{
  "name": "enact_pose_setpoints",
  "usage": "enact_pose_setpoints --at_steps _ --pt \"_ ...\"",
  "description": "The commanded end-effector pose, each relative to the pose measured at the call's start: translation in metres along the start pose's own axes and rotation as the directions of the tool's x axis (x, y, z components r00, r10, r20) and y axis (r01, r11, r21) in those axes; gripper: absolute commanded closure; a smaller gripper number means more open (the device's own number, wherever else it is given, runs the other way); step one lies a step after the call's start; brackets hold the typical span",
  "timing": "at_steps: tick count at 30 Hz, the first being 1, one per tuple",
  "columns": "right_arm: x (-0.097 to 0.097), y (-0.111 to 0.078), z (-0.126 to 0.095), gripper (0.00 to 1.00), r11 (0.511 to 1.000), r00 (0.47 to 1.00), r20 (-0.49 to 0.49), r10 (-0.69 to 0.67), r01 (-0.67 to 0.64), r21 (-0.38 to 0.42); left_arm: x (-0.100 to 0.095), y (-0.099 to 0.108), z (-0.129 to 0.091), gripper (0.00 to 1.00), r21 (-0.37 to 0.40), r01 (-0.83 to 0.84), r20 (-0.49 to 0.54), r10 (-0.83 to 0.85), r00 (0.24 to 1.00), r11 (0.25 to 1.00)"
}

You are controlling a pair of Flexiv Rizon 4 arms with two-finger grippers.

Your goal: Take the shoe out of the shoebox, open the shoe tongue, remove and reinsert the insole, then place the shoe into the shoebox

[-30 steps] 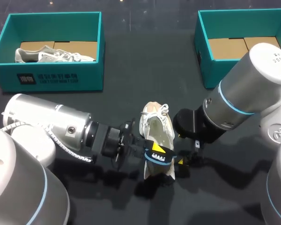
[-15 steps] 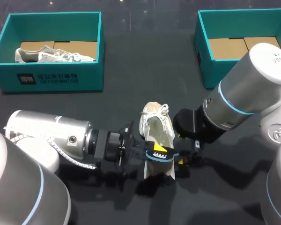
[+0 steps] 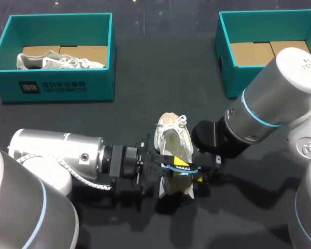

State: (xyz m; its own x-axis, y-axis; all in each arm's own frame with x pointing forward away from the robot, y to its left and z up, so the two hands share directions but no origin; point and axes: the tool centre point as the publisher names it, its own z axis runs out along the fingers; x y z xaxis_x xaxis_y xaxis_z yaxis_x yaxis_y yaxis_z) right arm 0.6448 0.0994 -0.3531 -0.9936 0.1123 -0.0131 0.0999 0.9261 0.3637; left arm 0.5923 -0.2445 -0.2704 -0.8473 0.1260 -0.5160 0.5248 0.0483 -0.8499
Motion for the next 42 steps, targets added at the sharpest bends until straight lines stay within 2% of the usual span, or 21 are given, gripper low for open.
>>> enact_pose_setpoints --at_steps 1,19,31,42 --pt "0.001 0.000 0.000 0.00 1.000 1.000 0.002 0.000 0.000 0.001 0.001 0.002 0.007 1.00 -0.008 0.010 0.010 -0.010 1.000 1.000" --pt "0.001 0.000 0.000 0.00 1.000 1.000 0.002 0.000 0.000 0.001 -0.001 0.016 -0.002 1.00 -0.034 0.072 0.052 -0.071 0.996 0.997" --pt "0.001 0.000 0.000 0.00 1.000 1.000 0.002 0.000 0.000 0.001 0.001 0.030 0.004 1.00 -0.055 0.084 0.069 -0.080 0.994 0.995" --pt "0.001 0.000 0.000 0.00 1.000 1.000 0.002 0.000 0.000 0.001 -0.009 0.045 0.006 1.00 -0.064 0.085 0.123 -0.077 0.989 0.994"
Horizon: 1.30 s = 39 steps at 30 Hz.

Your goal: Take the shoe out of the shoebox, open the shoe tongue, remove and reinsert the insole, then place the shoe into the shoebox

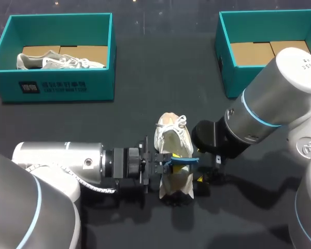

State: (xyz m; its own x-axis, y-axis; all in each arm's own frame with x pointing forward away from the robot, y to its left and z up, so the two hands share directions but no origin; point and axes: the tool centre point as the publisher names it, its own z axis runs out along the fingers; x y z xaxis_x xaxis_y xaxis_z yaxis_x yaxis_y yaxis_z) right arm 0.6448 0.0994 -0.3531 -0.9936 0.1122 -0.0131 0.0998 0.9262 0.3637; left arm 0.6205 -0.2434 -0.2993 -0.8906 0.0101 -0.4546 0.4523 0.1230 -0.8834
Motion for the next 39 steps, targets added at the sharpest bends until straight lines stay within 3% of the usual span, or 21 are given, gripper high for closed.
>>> enact_pose_setpoints --at_steps 1,17,39 --pt "0.001 0.000 0.000 0.00 1.000 1.000 0.002 0.000 0.000 0.001 -0.001 0.006 0.007 1.00 0.001 -0.002 0.017 0.002 1.000 1.000" --pt "0.001 0.000 0.000 0.00 1.000 1.000 0.002 0.000 0.000 0.001 -0.001 0.020 0.005 1.00 -0.030 -0.060 0.000 0.060 0.998 0.998" --pt "0.001 0.000 0.000 0.00 1.000 1.000 0.002 0.000 0.000 0.001 -0.005 0.056 0.009 1.00 -0.110 -0.086 -0.014 0.085 0.996 0.990"
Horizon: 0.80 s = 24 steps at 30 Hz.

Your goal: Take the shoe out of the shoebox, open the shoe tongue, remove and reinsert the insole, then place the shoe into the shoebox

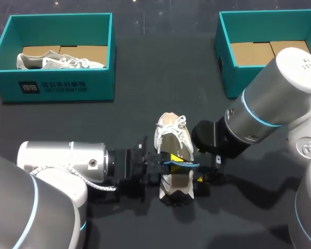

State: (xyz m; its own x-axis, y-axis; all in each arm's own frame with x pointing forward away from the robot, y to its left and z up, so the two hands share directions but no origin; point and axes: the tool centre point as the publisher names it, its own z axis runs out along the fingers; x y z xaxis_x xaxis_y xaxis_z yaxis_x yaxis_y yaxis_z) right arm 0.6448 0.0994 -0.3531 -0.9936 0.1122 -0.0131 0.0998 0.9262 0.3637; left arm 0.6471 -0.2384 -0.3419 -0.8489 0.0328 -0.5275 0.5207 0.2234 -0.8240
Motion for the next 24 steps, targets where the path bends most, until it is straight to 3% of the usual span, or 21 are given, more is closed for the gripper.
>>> enact_pose_setpoints --at_steps 1,10,20,24 --pt "0.001 0.000 0.000 0.00 1.000 1.000 0.002 0.000 0.000 0.001 0.000 0.005 0.008 1.00 -0.007 0.000 -0.002 0.000 1.000 1.000" --pt "0.001 0.000 0.000 0.00 1.000 1.000 0.002 0.000 0.000 0.001 -0.001 -0.007 0.004 0.99 0.007 0.009 -0.004 -0.009 1.000 1.000" --pt "0.001 0.000 0.000 0.00 1.000 1.000 0.002 0.000 0.000 0.001 -0.001 -0.019 -0.003 0.78 0.030 0.009 -0.007 -0.008 1.000 0.999" --pt "0.001 0.000 0.000 0.00 1.000 1.000 0.002 0.000 0.000 0.001 -0.001 -0.026 -0.006 0.75 0.042 0.005 -0.005 -0.005 1.000 0.999"
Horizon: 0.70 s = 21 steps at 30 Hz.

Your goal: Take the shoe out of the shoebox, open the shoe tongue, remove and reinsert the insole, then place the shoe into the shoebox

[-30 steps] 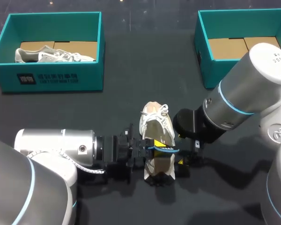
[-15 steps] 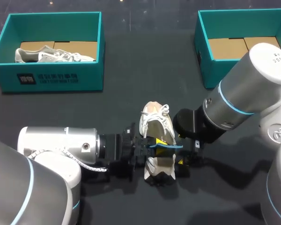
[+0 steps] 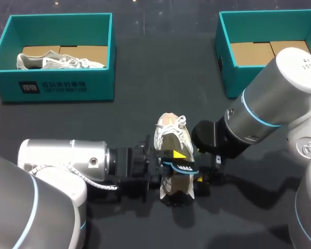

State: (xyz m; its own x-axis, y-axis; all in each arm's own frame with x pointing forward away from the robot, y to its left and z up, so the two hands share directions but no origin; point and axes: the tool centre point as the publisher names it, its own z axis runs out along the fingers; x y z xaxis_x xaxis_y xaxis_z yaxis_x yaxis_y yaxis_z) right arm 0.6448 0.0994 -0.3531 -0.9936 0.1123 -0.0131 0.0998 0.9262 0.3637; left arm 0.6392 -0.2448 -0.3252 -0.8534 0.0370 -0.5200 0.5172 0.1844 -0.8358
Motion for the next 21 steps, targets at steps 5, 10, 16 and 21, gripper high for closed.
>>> enact_pose_setpoints --at_steps 5,10,16,21 --pt "0.001 0.000 0.000 0.00 1.000 1.000 0.002 0.000 0.000 0.001 0.001 -0.021 -0.009 0.69 0.015 -0.019 0.002 0.019 1.000 1.000" --pt "0.001 0.000 0.000 0.00 1.000 1.000 0.002 0.000 0.000 0.001 0.003 -0.032 -0.009 0.70 0.036 -0.054 -0.003 0.054 0.999 0.998" --pt "0.001 0.000 0.000 0.00 1.000 1.000 0.002 0.000 0.000 0.001 0.006 -0.032 -0.005 1.00 0.045 -0.106 0.014 0.106 0.994 0.993" --pt "0.001 0.000 0.000 0.00 1.000 1.000 0.002 0.000 0.000 0.001 0.005 -0.020 -0.003 1.00 0.039 -0.125 0.014 0.124 0.992 0.991"
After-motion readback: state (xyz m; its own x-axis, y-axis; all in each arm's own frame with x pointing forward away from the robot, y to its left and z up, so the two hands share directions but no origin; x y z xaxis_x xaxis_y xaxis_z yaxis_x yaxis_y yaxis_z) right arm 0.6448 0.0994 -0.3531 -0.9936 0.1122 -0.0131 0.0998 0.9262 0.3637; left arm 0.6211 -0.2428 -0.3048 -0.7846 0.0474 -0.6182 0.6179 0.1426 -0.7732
